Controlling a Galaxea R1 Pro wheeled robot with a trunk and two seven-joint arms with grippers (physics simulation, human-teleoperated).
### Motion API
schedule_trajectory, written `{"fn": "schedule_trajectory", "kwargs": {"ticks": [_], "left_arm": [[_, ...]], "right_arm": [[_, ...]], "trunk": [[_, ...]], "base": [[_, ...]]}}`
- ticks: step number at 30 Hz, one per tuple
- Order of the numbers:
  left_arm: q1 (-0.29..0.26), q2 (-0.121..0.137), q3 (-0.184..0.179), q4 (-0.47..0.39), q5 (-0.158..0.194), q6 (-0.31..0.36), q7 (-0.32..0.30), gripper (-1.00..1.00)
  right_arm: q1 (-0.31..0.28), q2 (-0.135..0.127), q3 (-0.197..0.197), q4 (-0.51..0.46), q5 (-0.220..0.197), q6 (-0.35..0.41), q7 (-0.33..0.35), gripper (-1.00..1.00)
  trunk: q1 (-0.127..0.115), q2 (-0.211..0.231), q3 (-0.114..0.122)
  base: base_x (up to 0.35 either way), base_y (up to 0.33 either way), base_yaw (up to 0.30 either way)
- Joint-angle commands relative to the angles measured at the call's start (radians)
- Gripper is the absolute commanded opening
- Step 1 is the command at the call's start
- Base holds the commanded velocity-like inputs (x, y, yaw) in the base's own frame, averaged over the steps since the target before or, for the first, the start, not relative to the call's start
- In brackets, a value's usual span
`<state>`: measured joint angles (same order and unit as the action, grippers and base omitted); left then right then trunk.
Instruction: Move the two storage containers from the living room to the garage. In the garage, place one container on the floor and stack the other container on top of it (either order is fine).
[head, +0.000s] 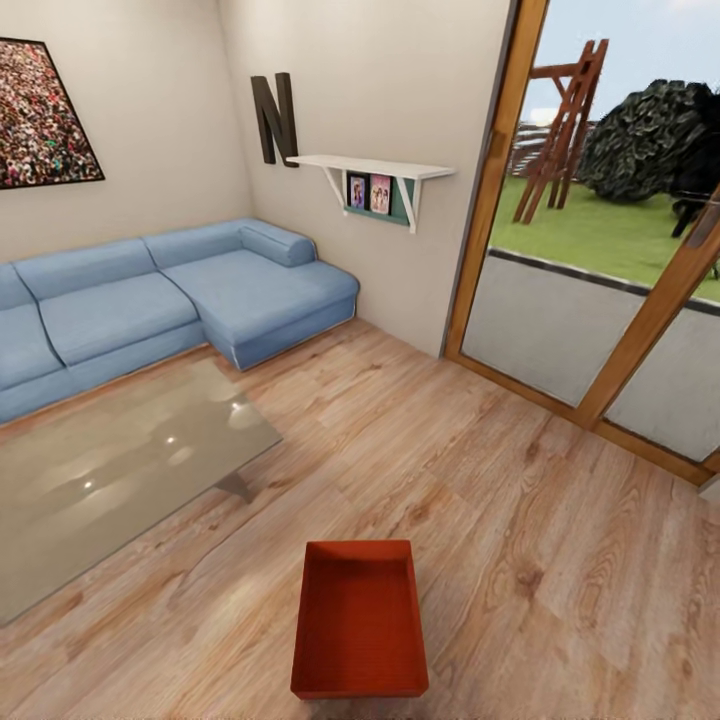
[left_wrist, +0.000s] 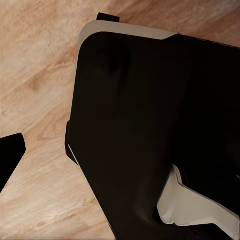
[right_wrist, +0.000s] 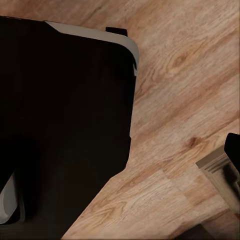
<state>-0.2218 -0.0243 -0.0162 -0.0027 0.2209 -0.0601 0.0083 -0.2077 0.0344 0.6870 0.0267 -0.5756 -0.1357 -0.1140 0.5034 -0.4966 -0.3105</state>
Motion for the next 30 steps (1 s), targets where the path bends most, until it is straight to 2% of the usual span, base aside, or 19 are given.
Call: {"fn": "schedule_trajectory", "kwargs": {"ticks": [1, 30], "left_arm": [[-0.001, 0.000, -0.002, 0.001, 0.006, -0.004, 0.001, 1.00], [-0.001, 0.000, -0.002, 0.001, 0.006, -0.004, 0.001, 1.00]], "right_arm": [[-0.001, 0.001, 0.008, 0.003, -0.007, -0.004, -0.001, 1.00], [-0.001, 0.001, 0.008, 0.003, -0.007, -0.005, -0.001, 1.00]], "trunk": [[0.000, -0.001, -0.003], [0.000, -0.001, -0.050]], "base": [[0.000, 0.000, 0.000], [0.000, 0.000, 0.000]]}}
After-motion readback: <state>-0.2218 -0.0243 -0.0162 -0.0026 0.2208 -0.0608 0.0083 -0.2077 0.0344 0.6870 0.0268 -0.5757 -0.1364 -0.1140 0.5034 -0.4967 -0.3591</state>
